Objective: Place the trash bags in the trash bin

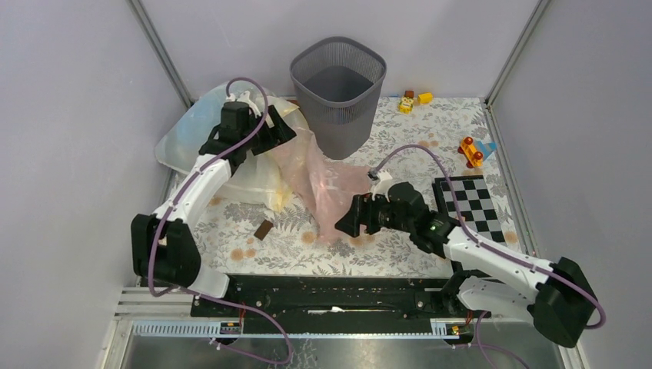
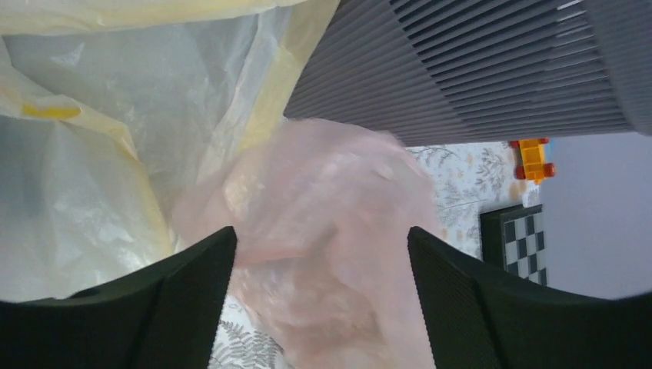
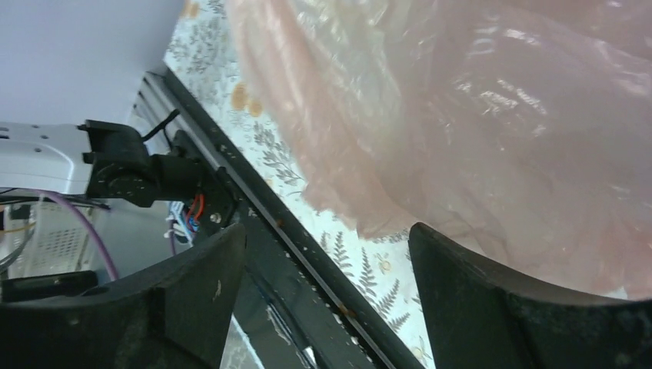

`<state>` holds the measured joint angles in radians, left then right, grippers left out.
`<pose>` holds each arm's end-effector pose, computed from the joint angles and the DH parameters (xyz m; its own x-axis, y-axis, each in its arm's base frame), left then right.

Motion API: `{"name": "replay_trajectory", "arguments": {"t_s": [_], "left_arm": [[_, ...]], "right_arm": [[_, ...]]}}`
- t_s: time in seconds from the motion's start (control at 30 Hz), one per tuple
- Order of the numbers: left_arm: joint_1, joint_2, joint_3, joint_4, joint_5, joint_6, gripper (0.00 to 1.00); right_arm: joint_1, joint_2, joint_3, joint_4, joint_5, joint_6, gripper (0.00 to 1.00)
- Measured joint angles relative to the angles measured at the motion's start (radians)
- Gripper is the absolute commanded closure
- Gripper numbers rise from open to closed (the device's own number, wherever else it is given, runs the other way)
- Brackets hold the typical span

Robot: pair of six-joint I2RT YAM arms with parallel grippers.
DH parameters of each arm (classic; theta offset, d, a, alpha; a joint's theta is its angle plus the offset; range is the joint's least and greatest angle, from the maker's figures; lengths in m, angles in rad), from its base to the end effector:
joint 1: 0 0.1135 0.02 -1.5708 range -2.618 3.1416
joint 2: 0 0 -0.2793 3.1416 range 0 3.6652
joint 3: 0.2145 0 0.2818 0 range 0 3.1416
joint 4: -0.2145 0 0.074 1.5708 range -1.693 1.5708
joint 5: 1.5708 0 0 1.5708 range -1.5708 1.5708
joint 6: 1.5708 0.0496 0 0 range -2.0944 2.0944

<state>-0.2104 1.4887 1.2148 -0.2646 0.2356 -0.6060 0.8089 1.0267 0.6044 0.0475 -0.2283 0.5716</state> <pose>0.3725 -0.0914 0.3124 -0.6395 -0.4298 -0.6374 0.0423 0.8082 -0.5874 0.1748 0.1995 0.2496 -0.6724 0.0586 -0.7378 -0.5783 0.5806 0.5731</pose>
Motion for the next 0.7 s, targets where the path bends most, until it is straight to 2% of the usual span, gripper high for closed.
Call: {"name": "replay_trajectory", "arguments": {"t_s": [0.03,0.1,0.2,0.27,0.37,0.47,0.53,0.7], "left_arm": [[0.0,-0.014,0.0,-0.007,-0.001,0.01,0.02],[0.0,-0.074,-0.02,-0.028,-0.015,0.021,0.01],[0.0,-0.217,-0.065,-0.075,-0.048,0.044,0.01],[-0.003,-0.33,-0.1,-0.105,-0.058,0.058,0.01],[-0.038,-0.512,-0.17,-0.145,-0.075,0.065,0.01],[-0.16,-0.679,-0.27,-0.183,-0.105,0.044,0.01],[-0.247,-0.759,-0.333,-0.209,-0.122,0.006,0.02],[-0.451,-0.844,-0.462,-0.237,-0.208,-0.124,0.05]], "right_arm": [[0.003,0.021,0.0,0.031,-0.016,0.012,0.09],[0.006,0.044,0.0,0.076,-0.04,0.024,0.02],[0.009,0.037,0.0,0.101,-0.038,0.03,0.0],[0.01,0.003,0.0,0.085,0.008,0.024,0.0],[0.012,-0.098,0.0,0.009,0.164,0.017,0.0],[0.012,-0.182,0.001,-0.095,0.371,0.032,0.0],[-0.003,-0.185,0.005,-0.163,0.454,0.055,0.0],[-0.169,-0.061,0.019,-0.248,0.433,0.118,0.05]]}}
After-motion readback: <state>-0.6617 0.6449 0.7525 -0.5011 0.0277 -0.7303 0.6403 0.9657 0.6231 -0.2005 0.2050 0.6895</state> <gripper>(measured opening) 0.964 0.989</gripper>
